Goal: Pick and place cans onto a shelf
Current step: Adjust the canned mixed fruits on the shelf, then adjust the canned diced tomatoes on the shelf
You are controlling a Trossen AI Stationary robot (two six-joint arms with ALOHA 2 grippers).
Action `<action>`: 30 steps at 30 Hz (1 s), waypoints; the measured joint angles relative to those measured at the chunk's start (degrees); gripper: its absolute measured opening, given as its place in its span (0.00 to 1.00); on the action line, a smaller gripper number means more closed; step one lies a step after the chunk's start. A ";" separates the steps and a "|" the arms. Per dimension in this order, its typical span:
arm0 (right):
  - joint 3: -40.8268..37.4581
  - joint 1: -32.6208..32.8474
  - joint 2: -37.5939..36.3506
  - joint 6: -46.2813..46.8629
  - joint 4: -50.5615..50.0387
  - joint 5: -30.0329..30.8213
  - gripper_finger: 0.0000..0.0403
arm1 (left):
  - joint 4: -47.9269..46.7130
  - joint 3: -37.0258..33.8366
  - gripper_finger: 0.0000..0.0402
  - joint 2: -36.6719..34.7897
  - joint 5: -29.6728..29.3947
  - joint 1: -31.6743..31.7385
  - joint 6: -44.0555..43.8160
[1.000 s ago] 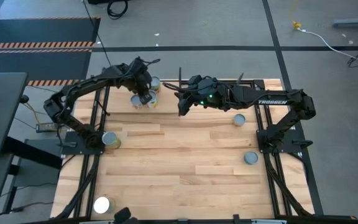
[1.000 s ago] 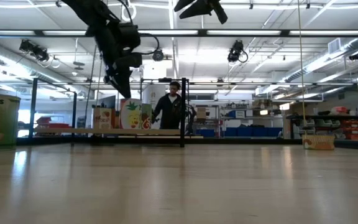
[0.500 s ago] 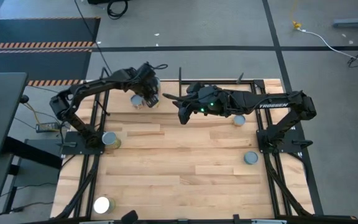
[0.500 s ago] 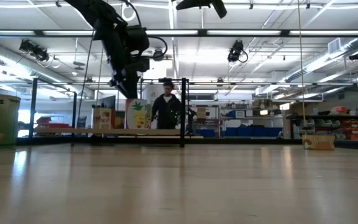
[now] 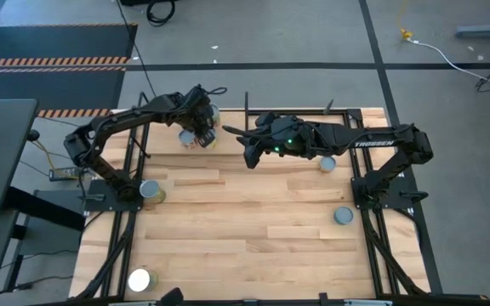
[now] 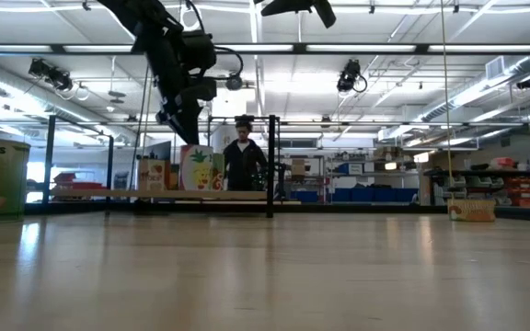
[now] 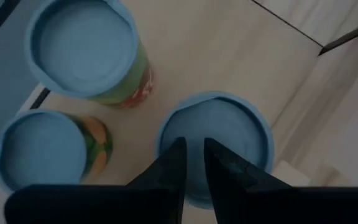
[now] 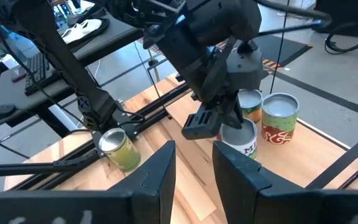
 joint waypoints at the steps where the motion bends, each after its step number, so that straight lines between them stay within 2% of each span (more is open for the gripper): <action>1: 0.00 0.00 0.00 -0.06 0.01 -0.02 0.28 | 0.06 0.00 0.15 -0.30 0.01 0.13 0.00; 7: 0.00 0.00 0.00 -0.75 -0.01 -0.18 0.28 | -0.43 0.08 0.15 -2.21 -0.02 0.68 -0.46; 15: -0.02 -0.10 -0.02 -1.40 -0.35 -1.57 0.28 | -18.44 0.06 0.14 -8.25 -3.96 4.55 1.03; 20: -0.02 -0.80 -0.01 -1.61 -0.35 -1.55 0.28 | -13.27 -6.19 0.02 -7.79 -2.76 8.59 -0.80; 23: -0.02 -0.98 -0.02 -1.61 -0.33 -1.55 0.28 | -10.13 -8.79 0.02 -7.74 -1.06 8.90 -3.18; 30: -0.02 -1.48 0.00 -1.61 -0.36 -2.88 0.28 | -8.43 -8.79 0.01 -7.83 -0.43 7.59 -3.55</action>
